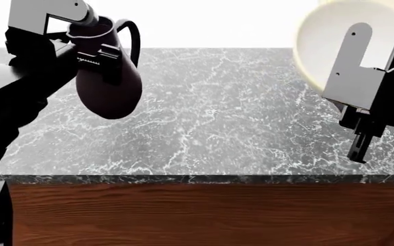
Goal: Pick the pitcher and bowl and place them in the sink. Then turn on the water.
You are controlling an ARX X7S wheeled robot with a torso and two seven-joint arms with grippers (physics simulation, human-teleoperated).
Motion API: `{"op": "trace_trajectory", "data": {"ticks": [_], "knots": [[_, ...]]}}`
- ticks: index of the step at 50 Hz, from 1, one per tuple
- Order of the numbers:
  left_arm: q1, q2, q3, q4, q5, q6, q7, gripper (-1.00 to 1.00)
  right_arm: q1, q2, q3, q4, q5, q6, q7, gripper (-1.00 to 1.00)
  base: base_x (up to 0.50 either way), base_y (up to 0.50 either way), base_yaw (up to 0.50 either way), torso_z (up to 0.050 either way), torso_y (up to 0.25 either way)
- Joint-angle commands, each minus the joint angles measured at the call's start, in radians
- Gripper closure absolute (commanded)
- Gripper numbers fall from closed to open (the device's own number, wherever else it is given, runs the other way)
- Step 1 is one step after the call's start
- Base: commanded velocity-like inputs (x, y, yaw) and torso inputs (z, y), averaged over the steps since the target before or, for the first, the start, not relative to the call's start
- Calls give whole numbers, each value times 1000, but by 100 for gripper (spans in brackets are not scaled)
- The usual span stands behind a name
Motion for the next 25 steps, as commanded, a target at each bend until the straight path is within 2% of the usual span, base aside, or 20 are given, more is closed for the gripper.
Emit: {"op": "trace_trajectory", "data": {"ticks": [1,6,25], "knots": [[-22,-6,-16,28,8,3,-17,100,7,-9,17,-7,-27,17,22,100,0,0,0,0,0],[-23,-9,-14,29,8,2,-18,100,9,-17,24,-15,-19,35,17,100,-13,0,-121,2,2],[-30,-7,-13,43,-5,-10,-23,100,-3,-6,32,-40,-11,54,19,100,-106,7,-500,1,2]]}}
